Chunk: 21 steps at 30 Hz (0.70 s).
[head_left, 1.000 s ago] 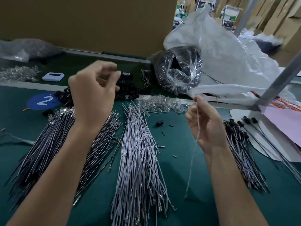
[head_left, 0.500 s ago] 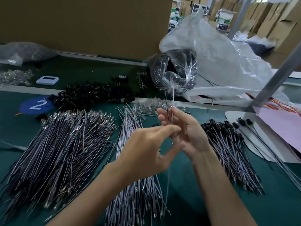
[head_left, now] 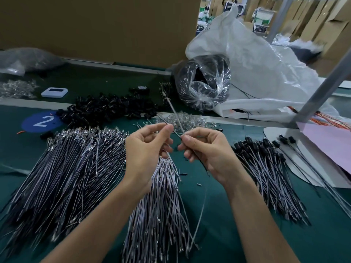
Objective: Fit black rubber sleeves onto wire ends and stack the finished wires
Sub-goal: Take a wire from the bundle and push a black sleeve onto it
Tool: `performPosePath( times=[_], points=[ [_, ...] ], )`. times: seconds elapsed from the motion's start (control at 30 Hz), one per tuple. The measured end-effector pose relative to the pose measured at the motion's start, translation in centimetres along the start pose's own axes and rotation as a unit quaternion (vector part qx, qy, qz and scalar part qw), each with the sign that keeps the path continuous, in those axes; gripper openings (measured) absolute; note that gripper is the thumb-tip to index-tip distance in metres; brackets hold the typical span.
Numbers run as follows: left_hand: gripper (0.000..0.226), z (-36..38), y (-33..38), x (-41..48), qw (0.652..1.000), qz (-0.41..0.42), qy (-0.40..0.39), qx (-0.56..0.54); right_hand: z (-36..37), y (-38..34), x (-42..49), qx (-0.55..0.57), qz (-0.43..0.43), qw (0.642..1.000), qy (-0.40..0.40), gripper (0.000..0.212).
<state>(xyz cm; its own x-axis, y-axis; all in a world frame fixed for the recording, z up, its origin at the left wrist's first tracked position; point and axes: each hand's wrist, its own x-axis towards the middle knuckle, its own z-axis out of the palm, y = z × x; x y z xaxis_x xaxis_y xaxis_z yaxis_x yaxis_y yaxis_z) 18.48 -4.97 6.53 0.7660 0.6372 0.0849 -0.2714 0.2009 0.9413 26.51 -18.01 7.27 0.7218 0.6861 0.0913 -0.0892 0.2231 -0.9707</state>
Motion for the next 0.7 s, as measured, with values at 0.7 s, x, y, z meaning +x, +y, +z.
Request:
performPosePath(
  times=[0.7],
  points=[
    [0.009, -1.4, 0.1, 0.7, 0.995, -0.042, 0.004, -0.094, 0.3, 0.4, -0.1, -0.16, 0.037, 0.986, 0.008, 0.004]
  ],
)
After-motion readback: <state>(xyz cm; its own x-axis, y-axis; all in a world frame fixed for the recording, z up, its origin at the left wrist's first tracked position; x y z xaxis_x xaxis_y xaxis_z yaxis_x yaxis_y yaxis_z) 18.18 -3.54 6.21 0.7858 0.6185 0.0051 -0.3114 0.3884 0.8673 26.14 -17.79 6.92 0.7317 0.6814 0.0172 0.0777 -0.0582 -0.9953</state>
